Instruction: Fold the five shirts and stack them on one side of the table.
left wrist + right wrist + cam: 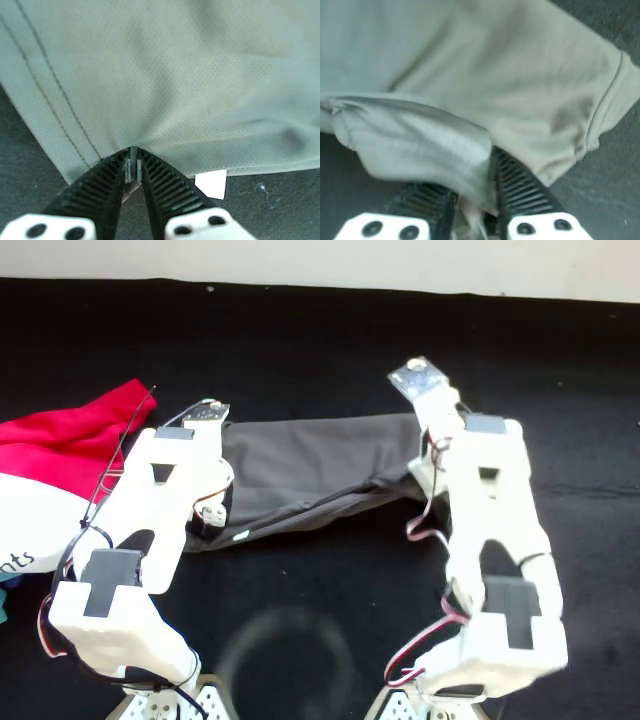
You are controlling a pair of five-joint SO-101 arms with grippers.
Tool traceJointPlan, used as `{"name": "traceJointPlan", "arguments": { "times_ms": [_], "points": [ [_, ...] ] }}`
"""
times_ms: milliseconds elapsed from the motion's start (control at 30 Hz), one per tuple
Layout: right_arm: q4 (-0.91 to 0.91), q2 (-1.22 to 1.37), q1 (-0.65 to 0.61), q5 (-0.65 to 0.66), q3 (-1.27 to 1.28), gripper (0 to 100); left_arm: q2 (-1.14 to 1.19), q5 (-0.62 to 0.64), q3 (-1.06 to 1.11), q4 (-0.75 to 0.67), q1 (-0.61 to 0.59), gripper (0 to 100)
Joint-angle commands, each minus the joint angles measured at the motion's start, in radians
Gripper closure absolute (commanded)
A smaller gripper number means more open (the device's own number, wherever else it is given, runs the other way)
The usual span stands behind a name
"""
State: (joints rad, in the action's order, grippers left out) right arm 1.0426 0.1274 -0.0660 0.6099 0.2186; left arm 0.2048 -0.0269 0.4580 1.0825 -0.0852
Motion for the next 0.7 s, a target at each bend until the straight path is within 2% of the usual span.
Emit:
{"name": "traceJointPlan", "arguments": {
  "times_ms": [0,233,367,667],
  "points": [
    [-0.002,0.079,-0.007,-0.078,-0.173,83.7,0.008,0.000,0.007,-0.032,-0.024,99],
    [-0.002,0.282,-0.005,-0.244,-0.410,82.9,0.008,0.000,0.007,-0.032,-0.024,99],
    [0.010,0.297,0.015,-0.324,-0.486,82.9,0.008,0.000,0.007,-0.032,-0.024,99],
    [0.323,0.147,0.028,-0.339,-0.564,84.7,0.008,0.000,0.007,-0.032,-0.024,99]
  ]
}}
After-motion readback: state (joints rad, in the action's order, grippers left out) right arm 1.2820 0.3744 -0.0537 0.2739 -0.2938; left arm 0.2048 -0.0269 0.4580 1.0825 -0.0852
